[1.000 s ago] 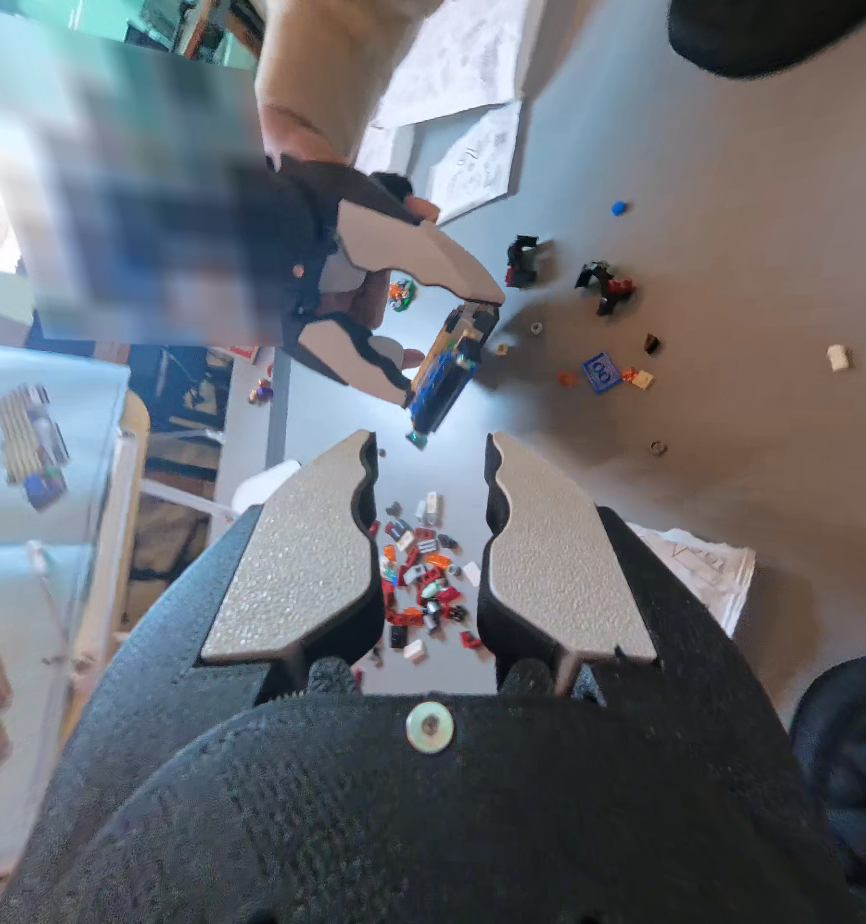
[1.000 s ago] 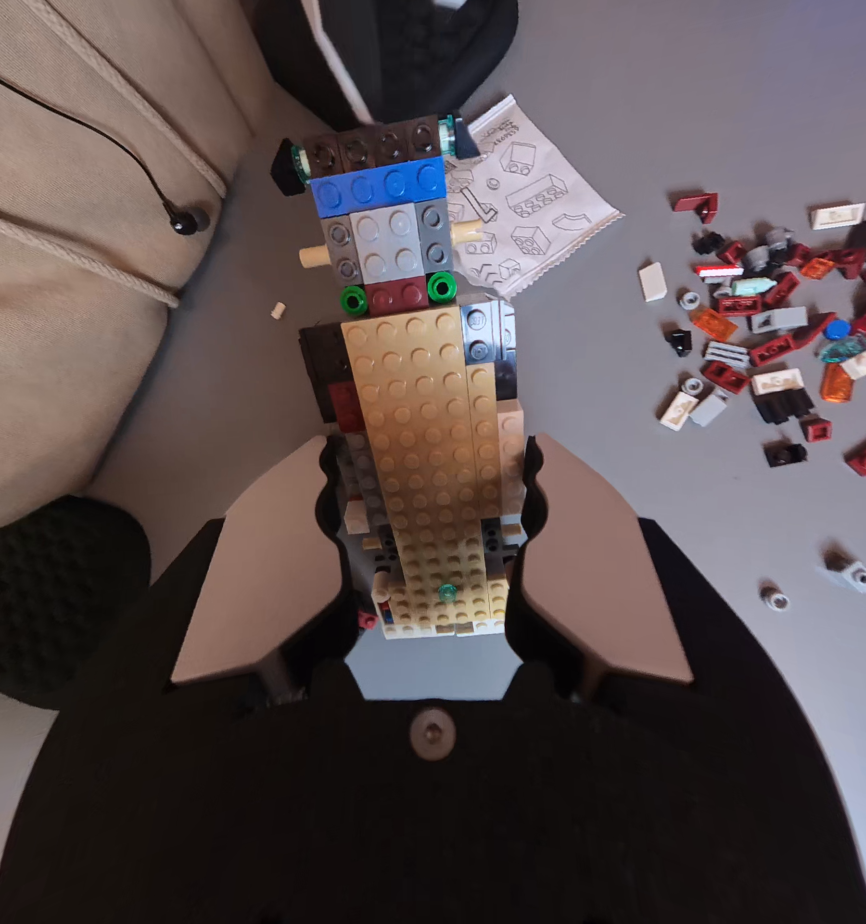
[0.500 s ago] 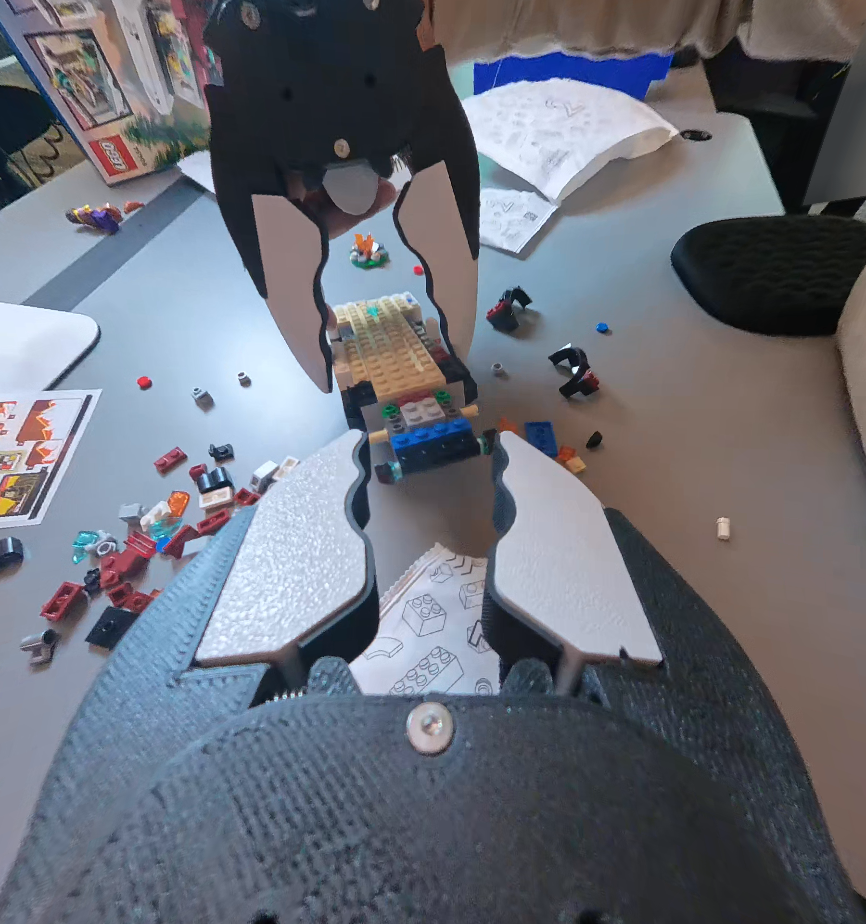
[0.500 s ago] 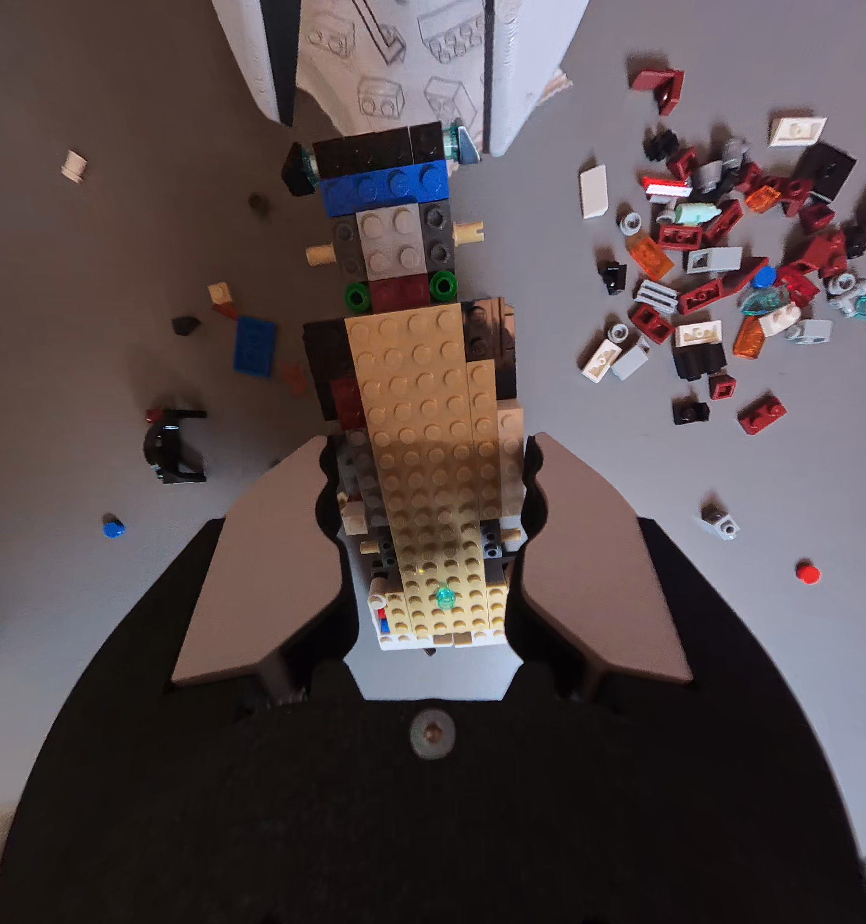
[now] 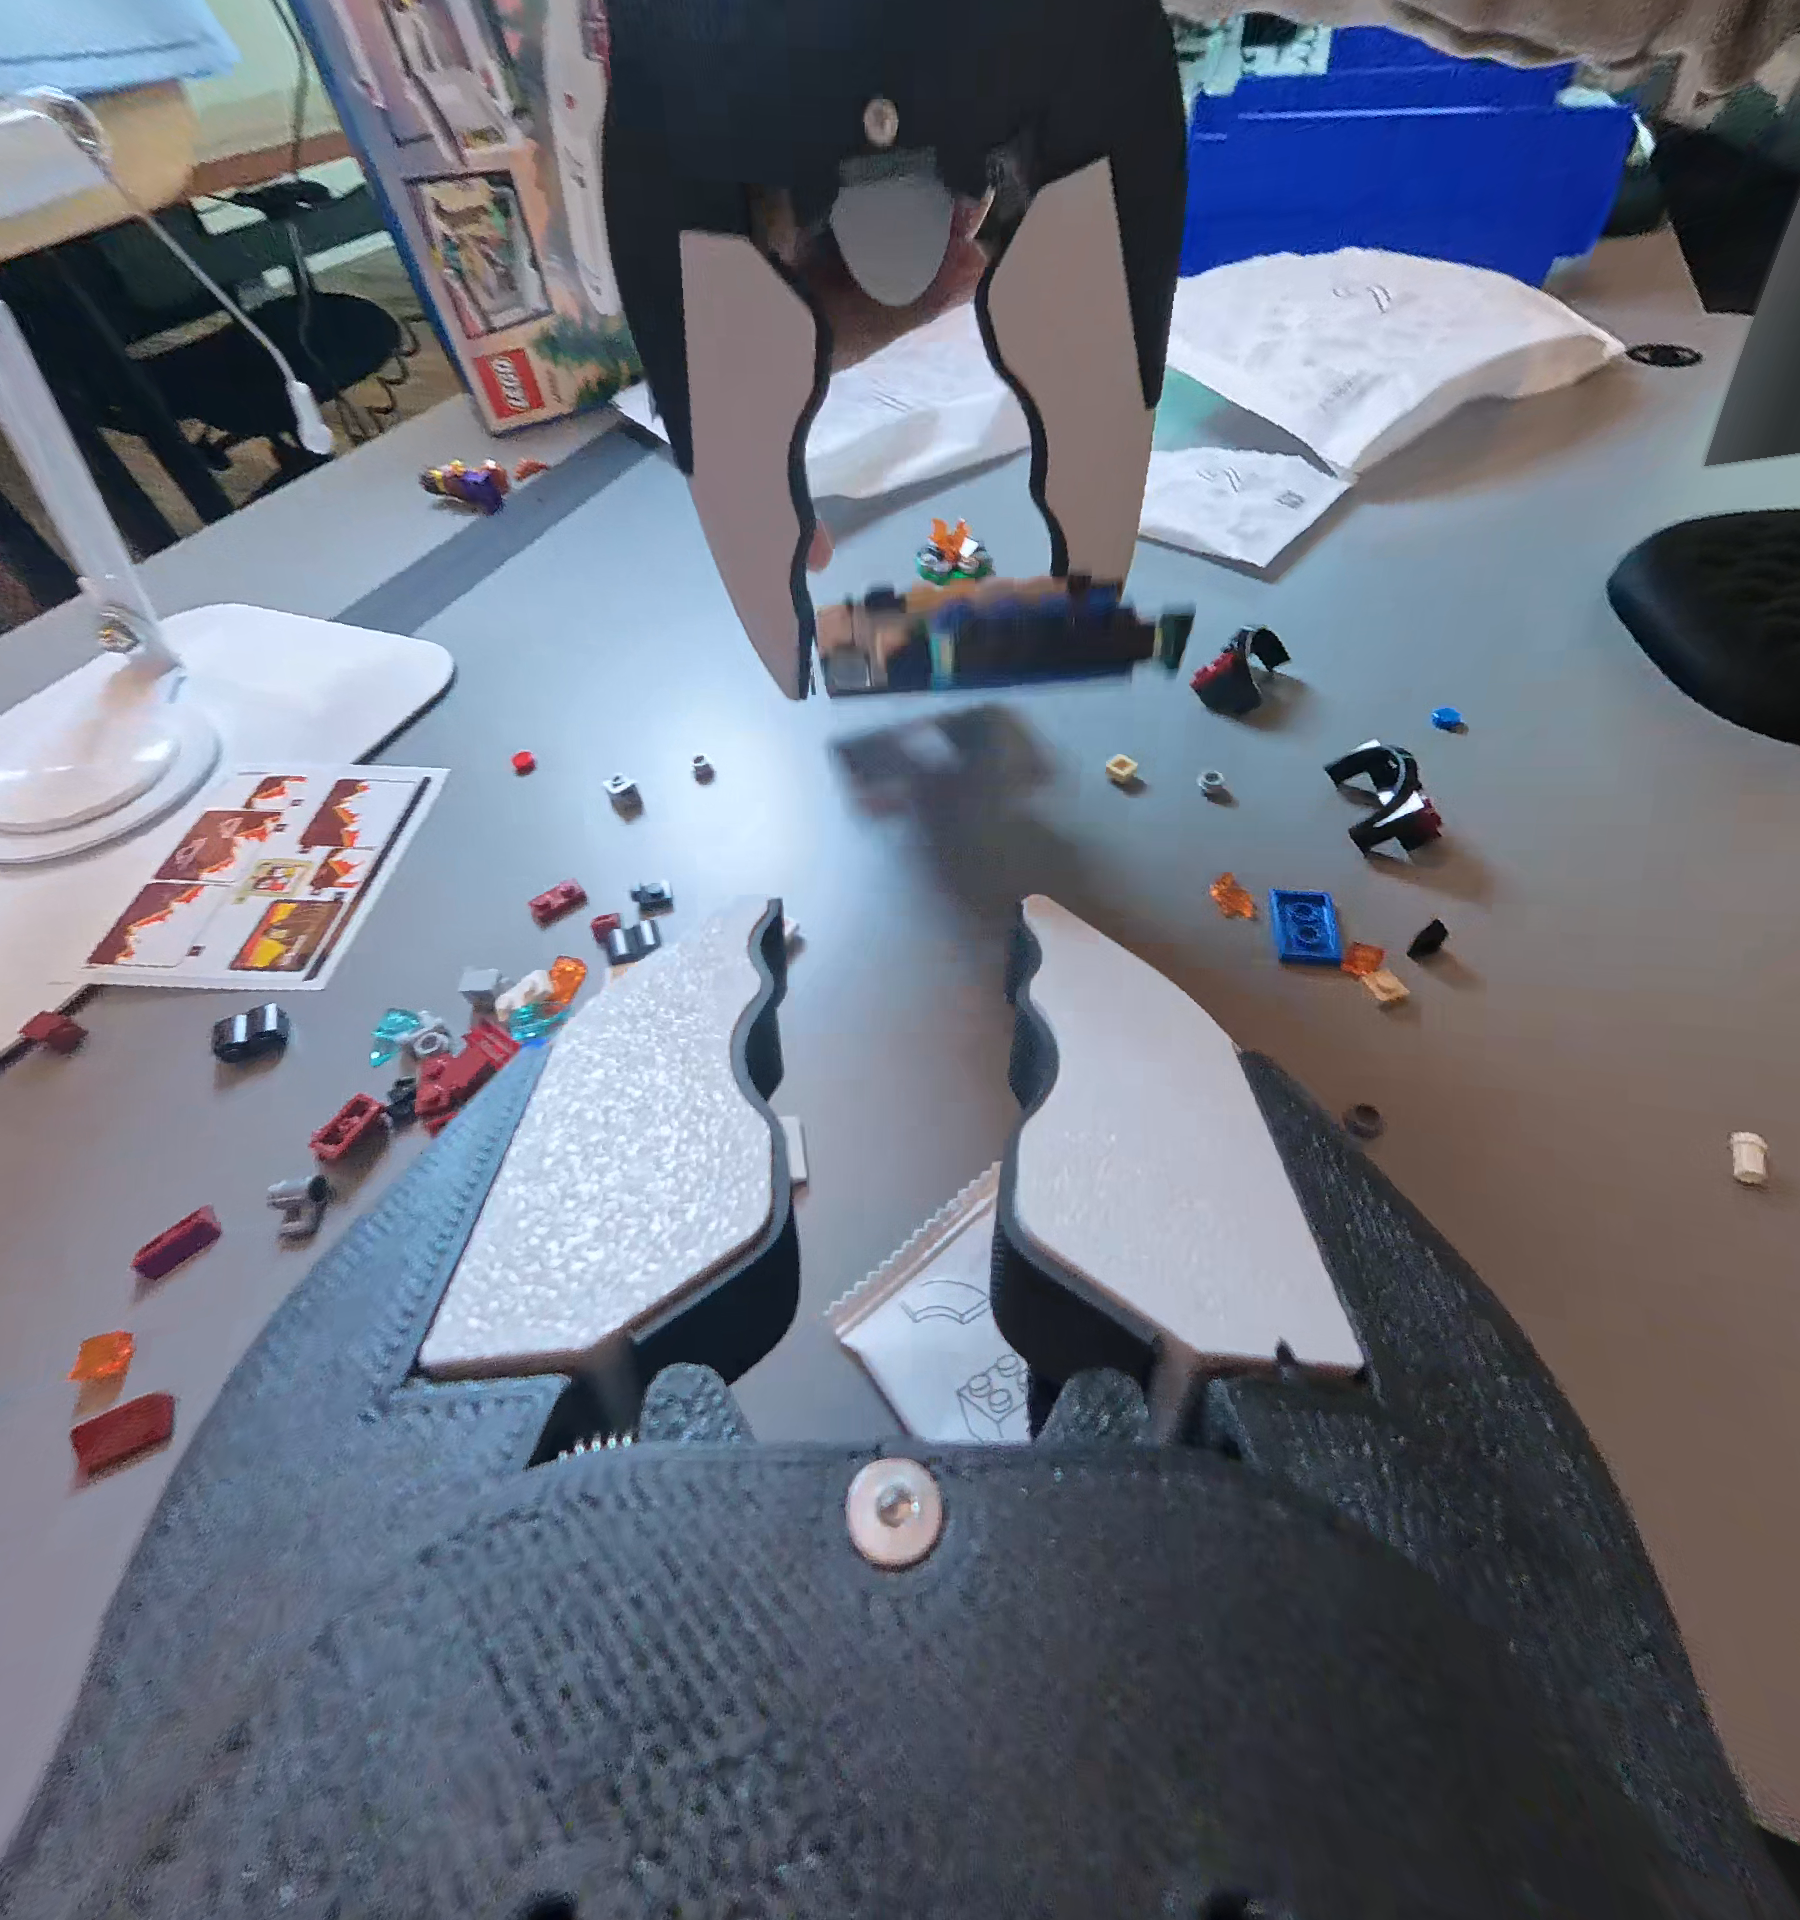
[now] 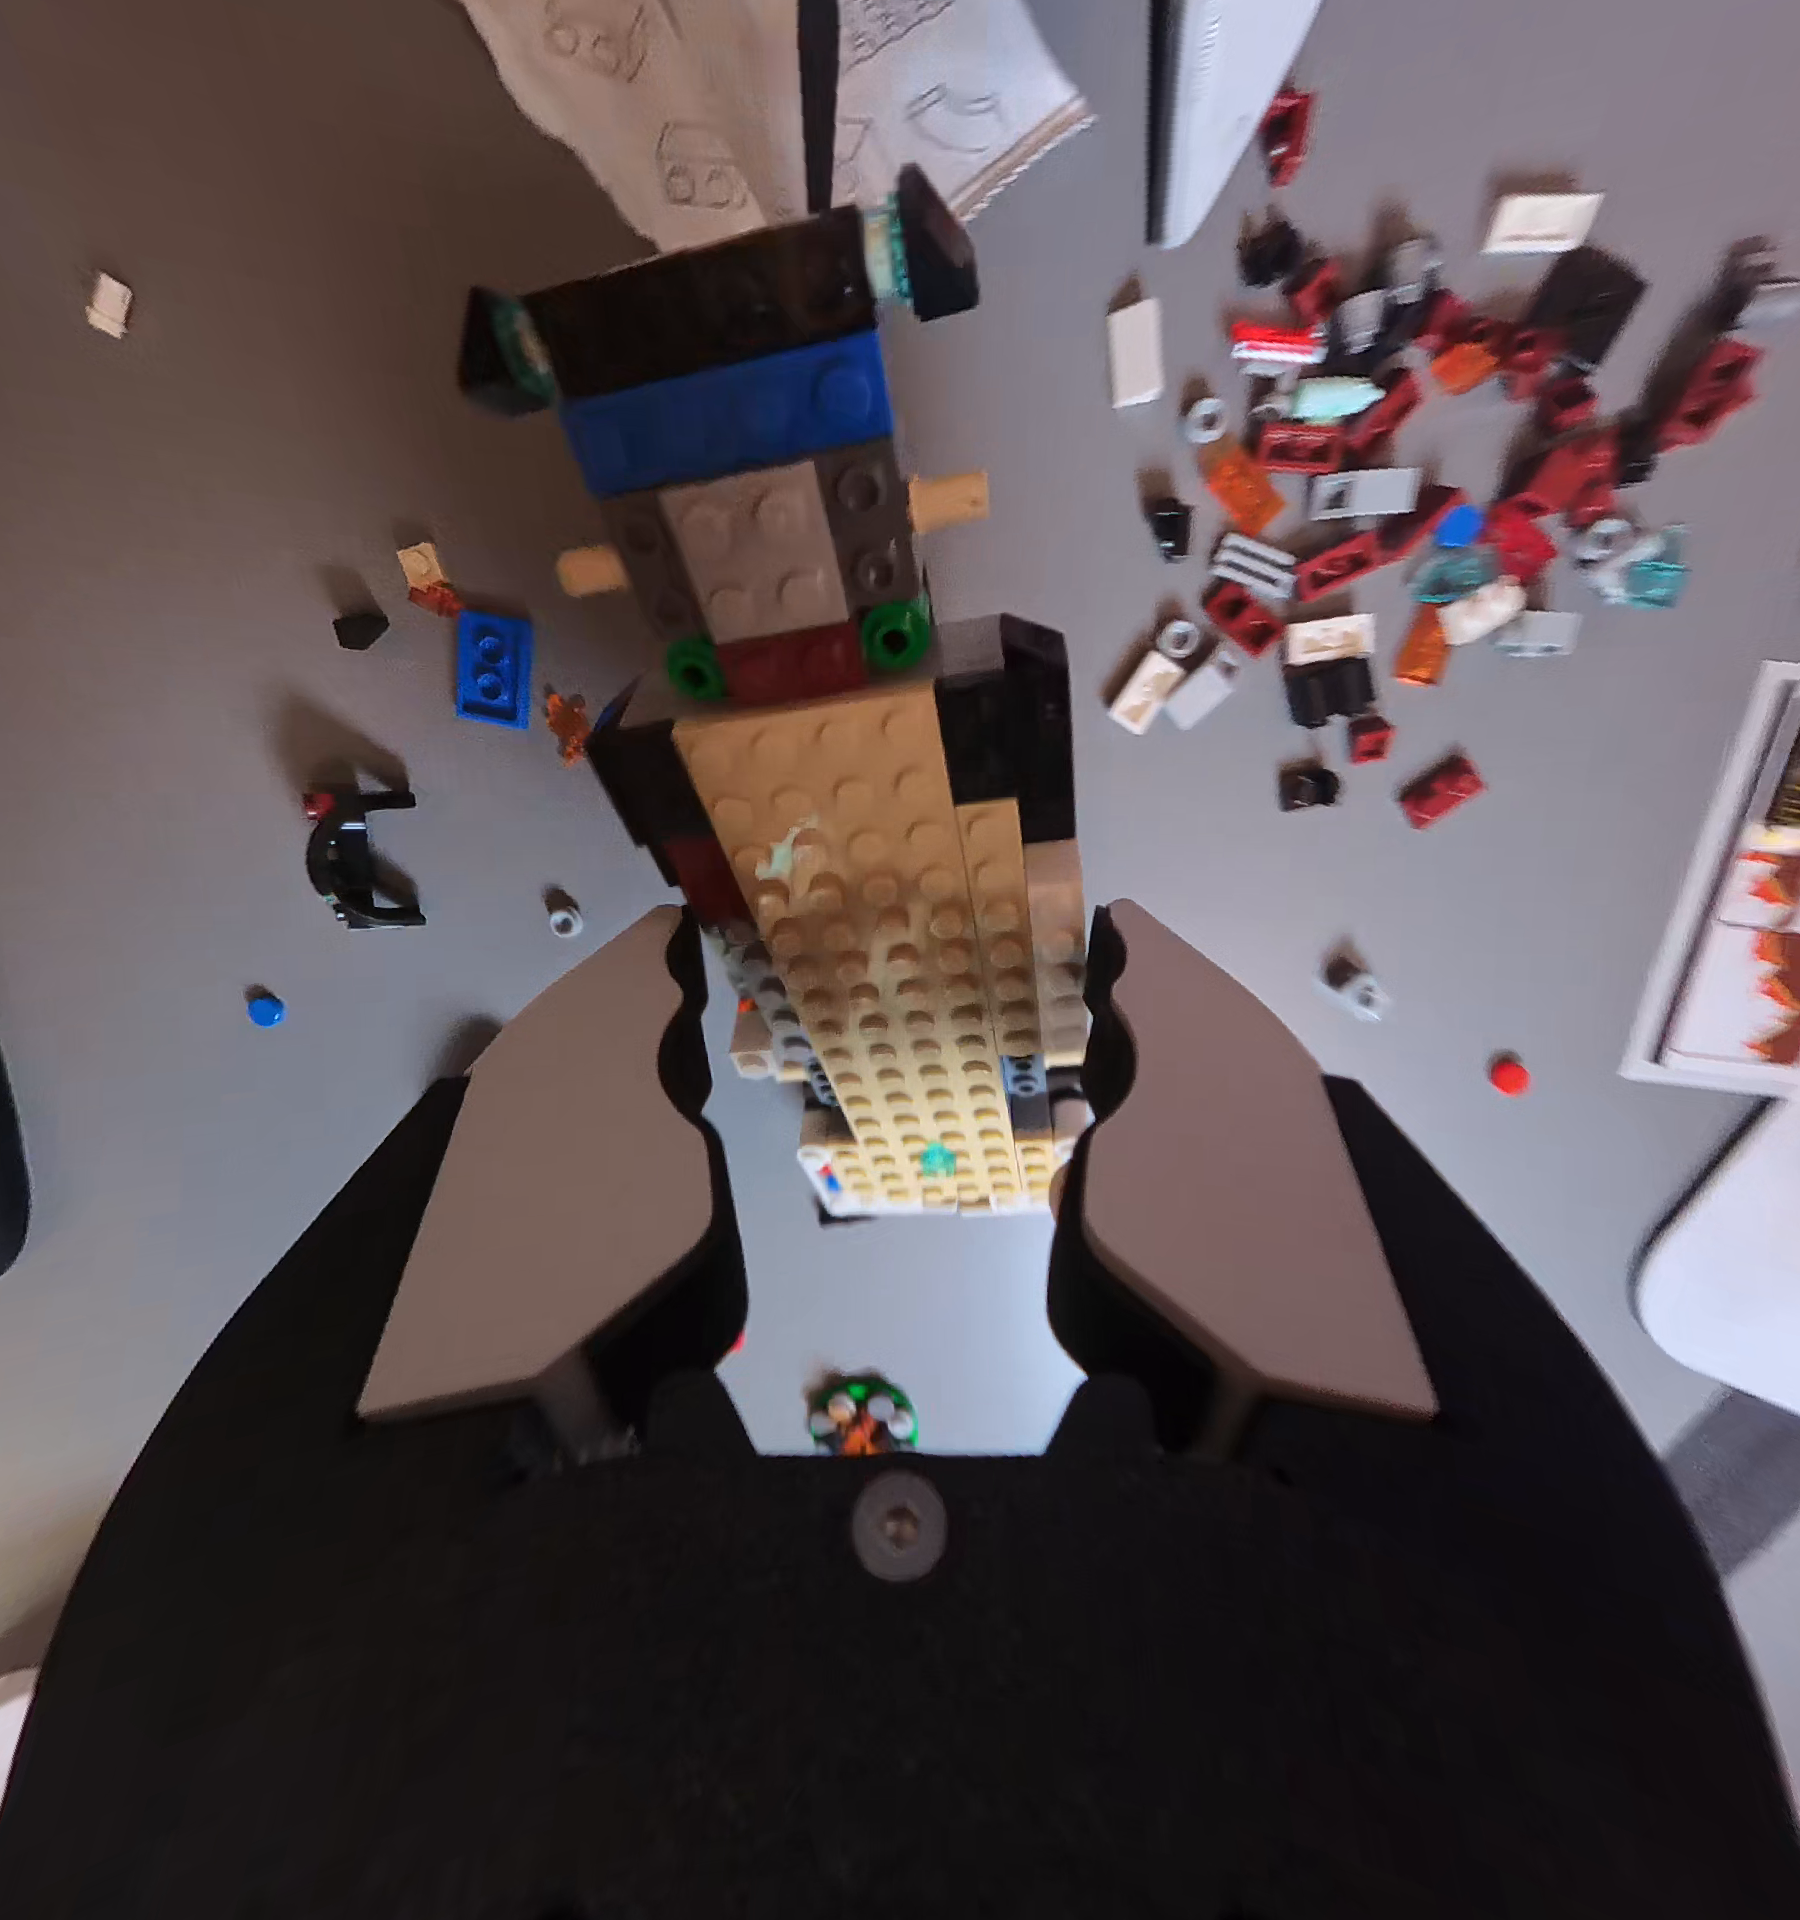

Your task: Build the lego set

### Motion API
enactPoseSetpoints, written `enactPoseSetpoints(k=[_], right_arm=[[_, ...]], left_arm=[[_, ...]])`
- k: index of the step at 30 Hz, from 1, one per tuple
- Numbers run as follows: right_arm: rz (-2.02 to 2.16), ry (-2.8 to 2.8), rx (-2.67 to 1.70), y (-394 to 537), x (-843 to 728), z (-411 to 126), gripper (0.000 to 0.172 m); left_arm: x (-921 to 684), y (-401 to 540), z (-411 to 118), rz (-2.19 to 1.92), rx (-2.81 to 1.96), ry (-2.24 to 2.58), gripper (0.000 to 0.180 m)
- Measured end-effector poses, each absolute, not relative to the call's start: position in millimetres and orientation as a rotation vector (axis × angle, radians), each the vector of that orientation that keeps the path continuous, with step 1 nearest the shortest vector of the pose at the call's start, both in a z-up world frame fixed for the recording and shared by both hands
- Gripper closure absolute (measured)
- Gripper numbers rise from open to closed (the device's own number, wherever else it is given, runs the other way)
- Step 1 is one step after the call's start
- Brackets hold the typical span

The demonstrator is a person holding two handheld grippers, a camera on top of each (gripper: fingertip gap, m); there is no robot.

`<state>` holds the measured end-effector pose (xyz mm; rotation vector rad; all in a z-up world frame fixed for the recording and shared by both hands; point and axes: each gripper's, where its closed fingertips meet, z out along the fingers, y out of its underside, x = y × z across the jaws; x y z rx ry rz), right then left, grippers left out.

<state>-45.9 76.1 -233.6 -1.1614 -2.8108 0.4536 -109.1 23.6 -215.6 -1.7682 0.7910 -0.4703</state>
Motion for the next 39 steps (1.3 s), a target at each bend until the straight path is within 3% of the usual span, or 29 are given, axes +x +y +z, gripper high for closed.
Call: enactPoseSetpoints(k=[6,24,31,35,39], right_arm=[[0.393,-2.796,-1.198,93,-58,-215,0.102],[0.084,-2.924,-1.091,84,-36,-285,0.104],[0.168,-2.769,-1.135,85,-42,-265,0.101],[0.385,-2.453,-1.343,108,-31,-216,0.113],[0.43,-2.263,-1.607,133,24,-234,0.123]], left_arm=[[-118,27,-210,-0.453,-1.755,0.736,0.144],[-112,20,-214,-0.428,-1.742,0.789,0.149],[-110,19,-215,-0.424,-1.741,0.797,0.149],[-112,19,-213,-0.428,-1.739,0.785,0.149],[-111,17,-212,-0.425,-1.731,0.793,0.149]])
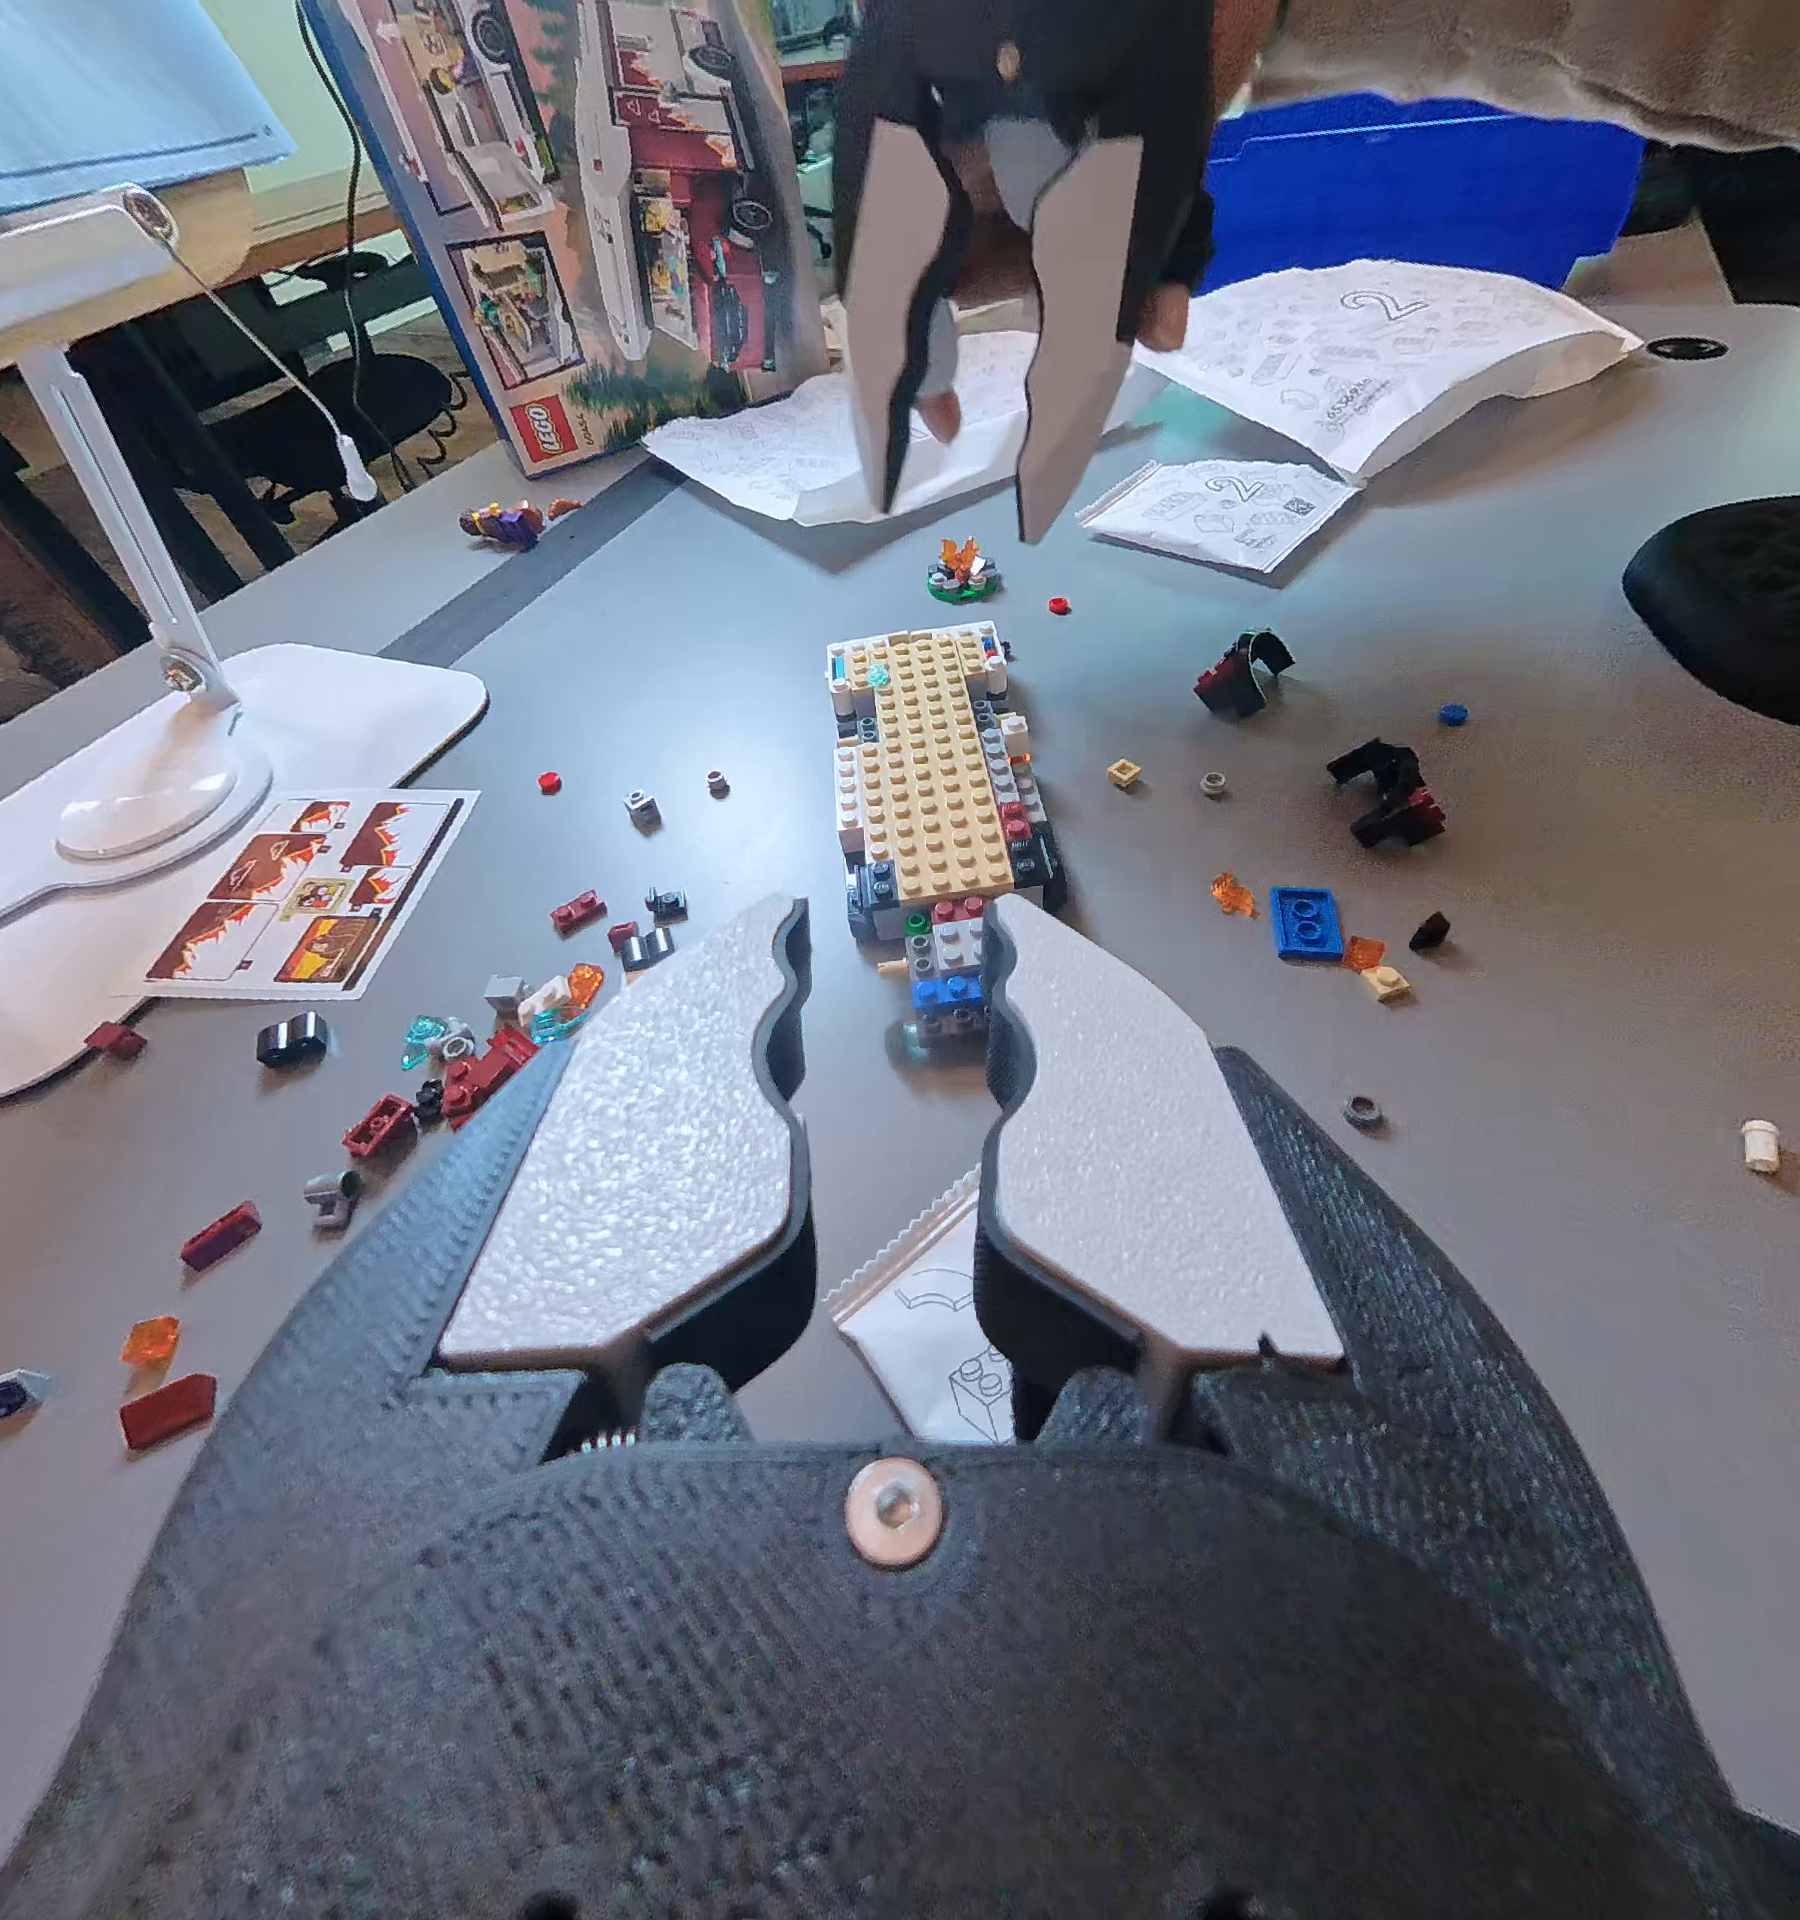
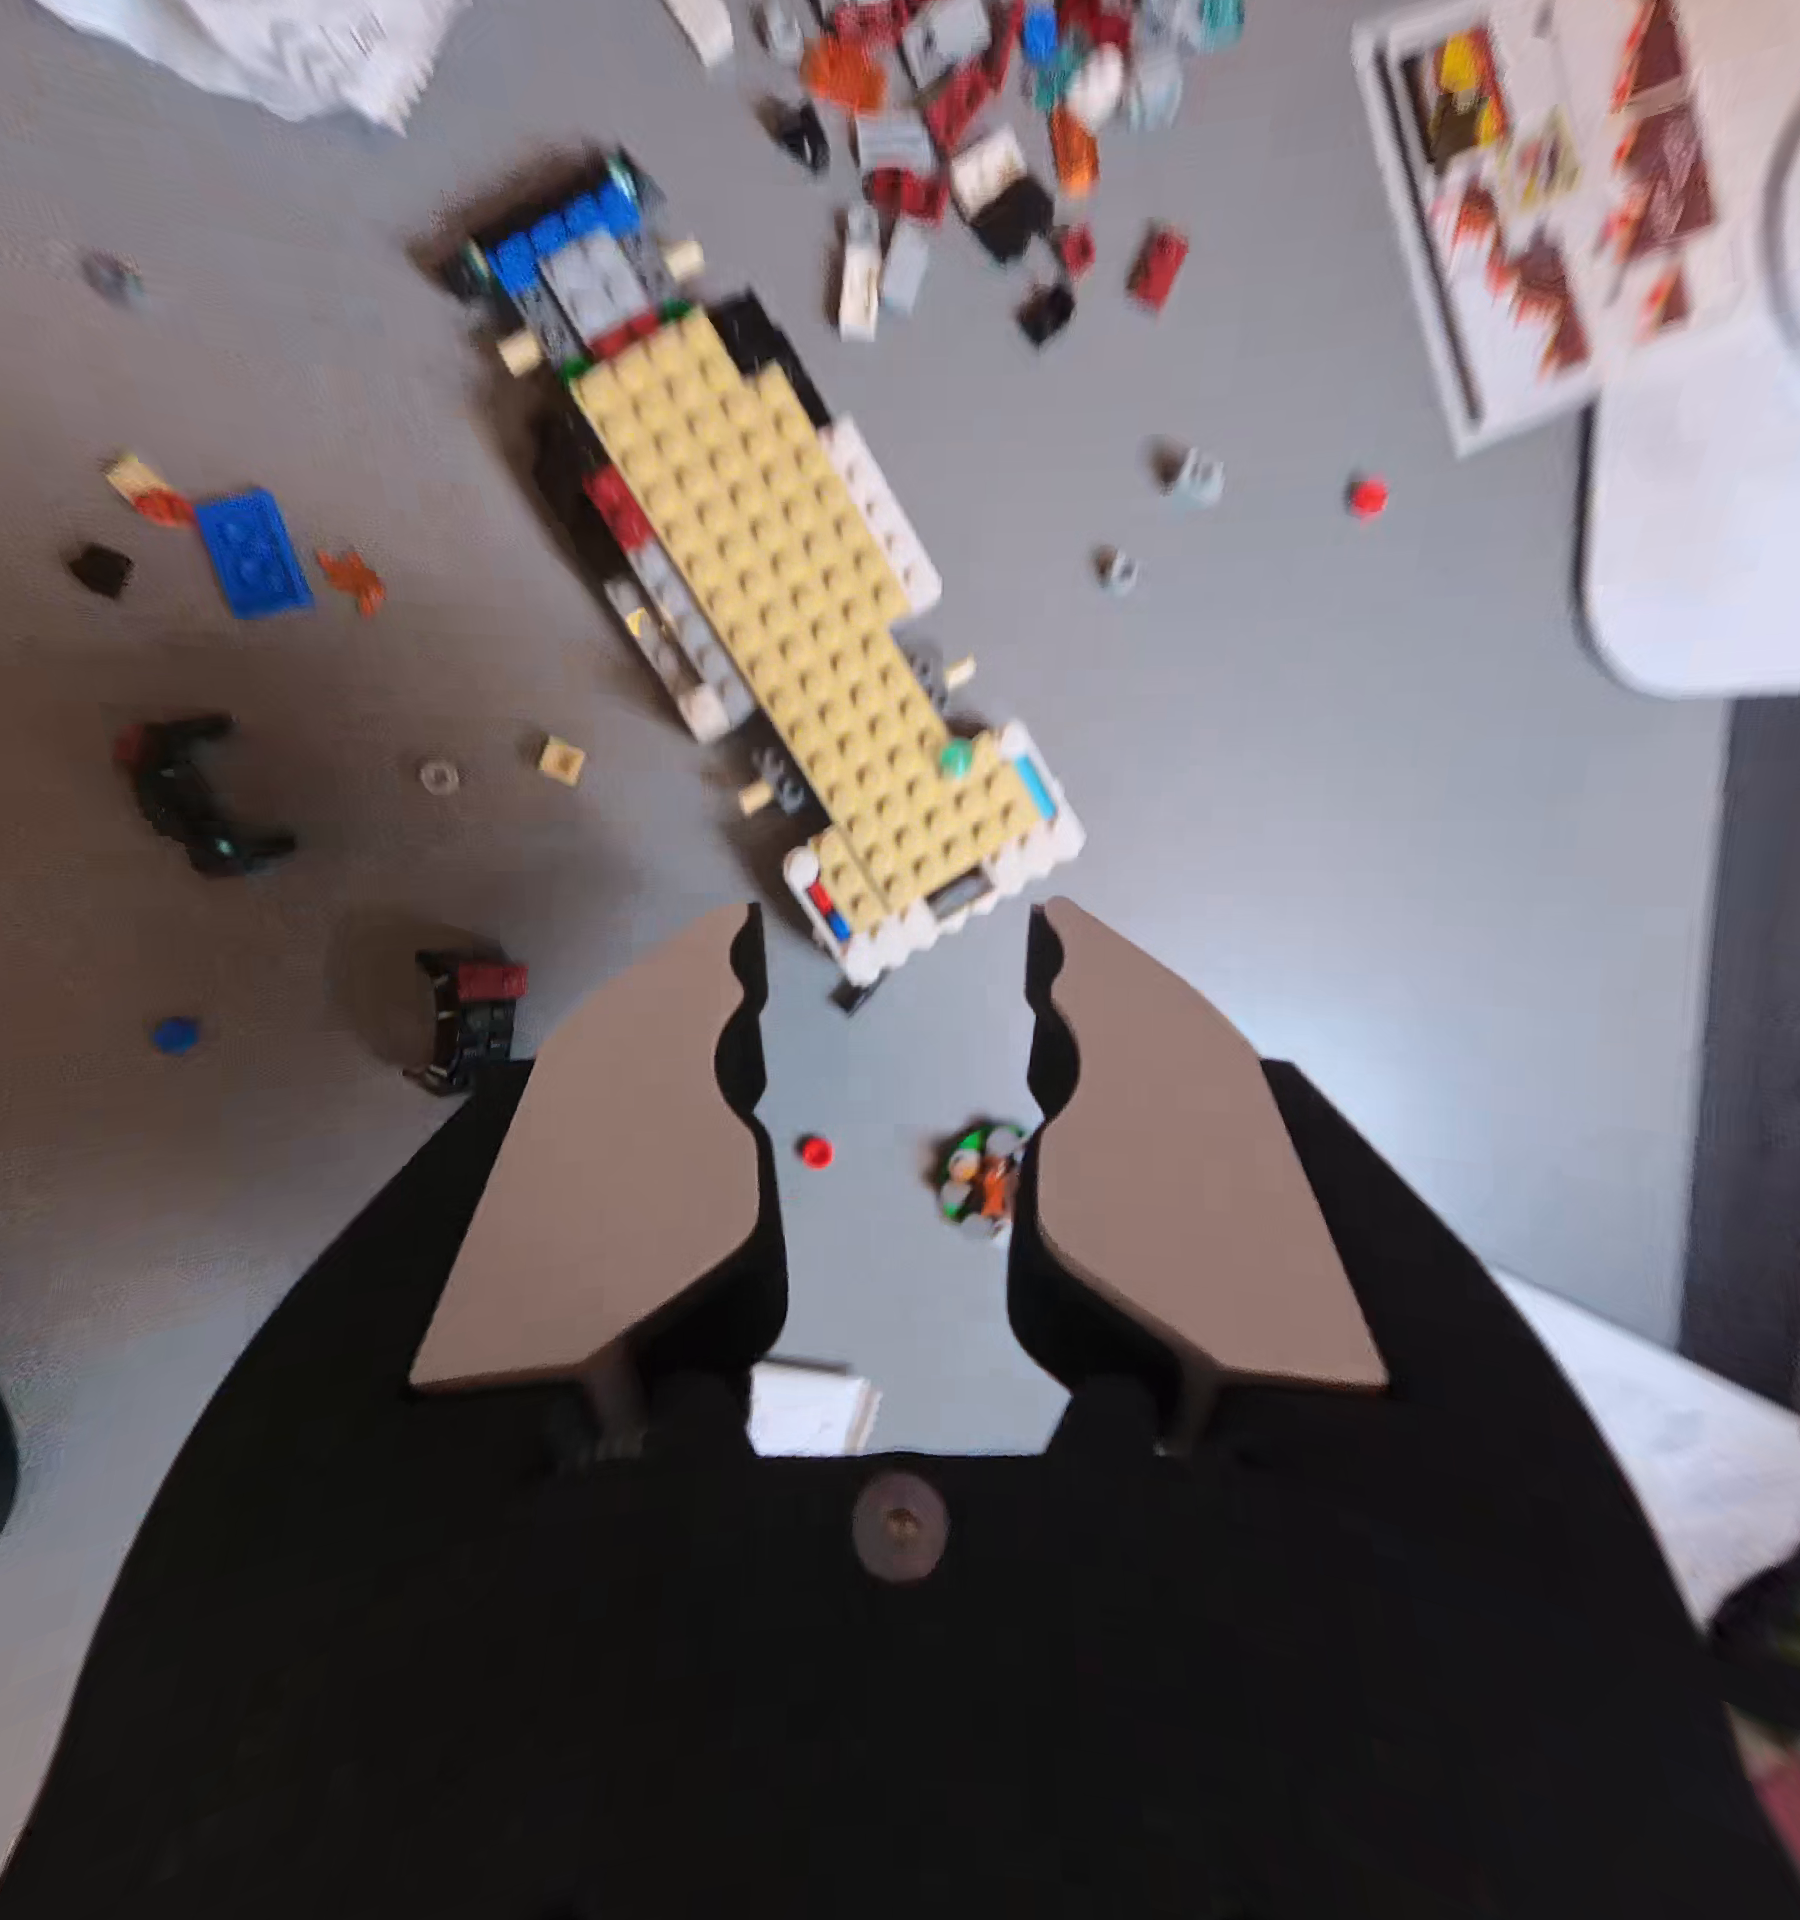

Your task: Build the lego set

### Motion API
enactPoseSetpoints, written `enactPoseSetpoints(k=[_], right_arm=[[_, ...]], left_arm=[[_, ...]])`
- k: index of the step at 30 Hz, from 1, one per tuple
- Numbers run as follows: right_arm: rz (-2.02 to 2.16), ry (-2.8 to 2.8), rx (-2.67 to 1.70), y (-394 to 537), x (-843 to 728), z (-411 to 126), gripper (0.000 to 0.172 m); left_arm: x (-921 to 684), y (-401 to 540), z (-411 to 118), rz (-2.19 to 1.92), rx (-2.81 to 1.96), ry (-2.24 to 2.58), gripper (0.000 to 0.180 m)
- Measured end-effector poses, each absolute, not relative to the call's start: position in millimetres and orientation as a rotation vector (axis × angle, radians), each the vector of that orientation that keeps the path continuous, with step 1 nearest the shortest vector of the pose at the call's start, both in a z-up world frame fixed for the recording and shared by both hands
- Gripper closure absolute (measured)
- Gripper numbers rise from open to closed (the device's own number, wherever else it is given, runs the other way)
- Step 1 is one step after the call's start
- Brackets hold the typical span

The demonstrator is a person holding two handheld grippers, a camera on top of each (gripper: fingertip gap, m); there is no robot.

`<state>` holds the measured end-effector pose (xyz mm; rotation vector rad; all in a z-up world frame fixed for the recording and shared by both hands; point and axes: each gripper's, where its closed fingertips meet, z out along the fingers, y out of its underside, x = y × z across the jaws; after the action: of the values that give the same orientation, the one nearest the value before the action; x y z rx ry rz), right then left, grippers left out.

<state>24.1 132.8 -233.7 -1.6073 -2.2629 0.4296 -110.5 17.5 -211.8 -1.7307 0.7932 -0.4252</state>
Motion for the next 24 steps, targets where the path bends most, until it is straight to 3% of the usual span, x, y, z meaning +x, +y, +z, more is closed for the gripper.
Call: enactPoseSetpoints(k=[5,10,15,24], right_arm=[[0.452,-2.169,-1.798,132,52,-286,0.13],[0.484,-2.159,-1.836,135,43,-288,0.139],[0.489,-2.182,-1.847,138,41,-289,0.165],[0.449,-2.378,-1.662,86,57,-286,0.165]], left_arm=[[-108,17,-217,-0.436,-1.743,0.805,0.15],[-111,19,-216,-0.428,-1.744,0.791,0.151],[-116,20,-215,-0.412,-1.744,0.779,0.151],[-119,21,-214,-0.409,-1.744,0.766,0.153]])
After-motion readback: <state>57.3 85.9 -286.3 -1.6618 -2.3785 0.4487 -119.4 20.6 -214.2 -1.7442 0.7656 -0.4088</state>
